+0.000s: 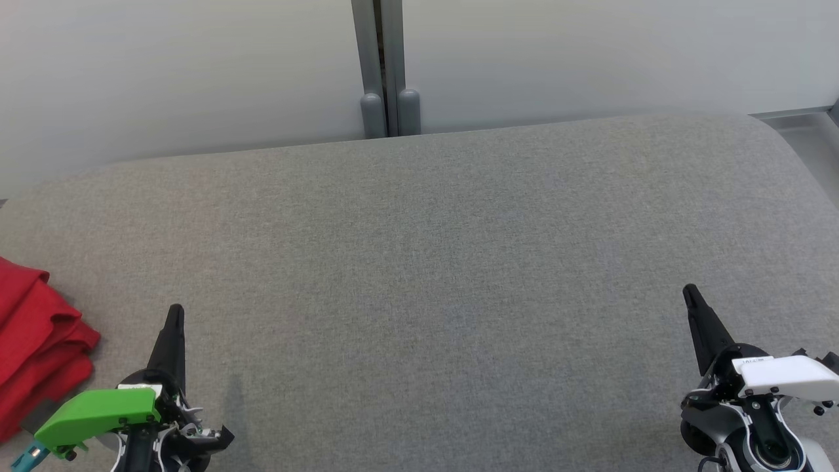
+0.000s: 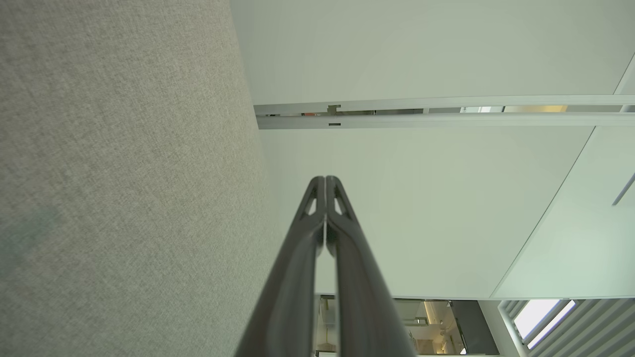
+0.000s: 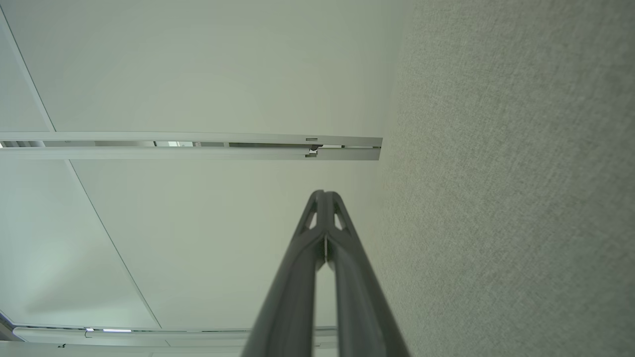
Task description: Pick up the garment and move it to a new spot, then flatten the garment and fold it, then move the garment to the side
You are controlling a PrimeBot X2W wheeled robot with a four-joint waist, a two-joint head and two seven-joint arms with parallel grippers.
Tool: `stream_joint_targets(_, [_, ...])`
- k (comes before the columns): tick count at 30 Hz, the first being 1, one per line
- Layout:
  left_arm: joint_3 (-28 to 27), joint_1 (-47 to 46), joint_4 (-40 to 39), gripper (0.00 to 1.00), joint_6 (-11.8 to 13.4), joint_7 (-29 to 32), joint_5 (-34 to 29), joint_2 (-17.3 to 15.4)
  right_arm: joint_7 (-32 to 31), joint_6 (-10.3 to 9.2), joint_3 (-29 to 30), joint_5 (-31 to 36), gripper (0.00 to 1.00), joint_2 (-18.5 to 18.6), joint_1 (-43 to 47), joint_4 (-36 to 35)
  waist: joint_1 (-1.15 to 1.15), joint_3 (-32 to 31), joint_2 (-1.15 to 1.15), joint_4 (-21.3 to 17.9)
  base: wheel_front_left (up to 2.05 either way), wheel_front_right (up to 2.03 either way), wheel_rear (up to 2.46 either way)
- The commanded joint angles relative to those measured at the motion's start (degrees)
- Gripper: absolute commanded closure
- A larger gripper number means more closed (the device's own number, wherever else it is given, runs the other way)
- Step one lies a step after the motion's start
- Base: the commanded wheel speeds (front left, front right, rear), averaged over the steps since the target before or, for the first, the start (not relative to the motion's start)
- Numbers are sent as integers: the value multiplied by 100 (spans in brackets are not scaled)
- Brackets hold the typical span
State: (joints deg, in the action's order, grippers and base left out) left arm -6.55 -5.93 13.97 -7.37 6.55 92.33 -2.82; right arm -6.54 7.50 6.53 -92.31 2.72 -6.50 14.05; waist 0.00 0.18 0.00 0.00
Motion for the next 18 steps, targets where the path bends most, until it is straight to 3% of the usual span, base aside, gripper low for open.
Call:
stream_joint_targets(1, [-10,-53,-5,100,-25,17,17,-11,-18,-2,8,-20,100,30,58,-17,0,0,0,0,0,0,0])
stream_joint_targets(18, [-10,-53,-5,100,-25,17,18,-11,-18,-2,8,-20,100,30,58,-17,0,0,0,0,0,0,0])
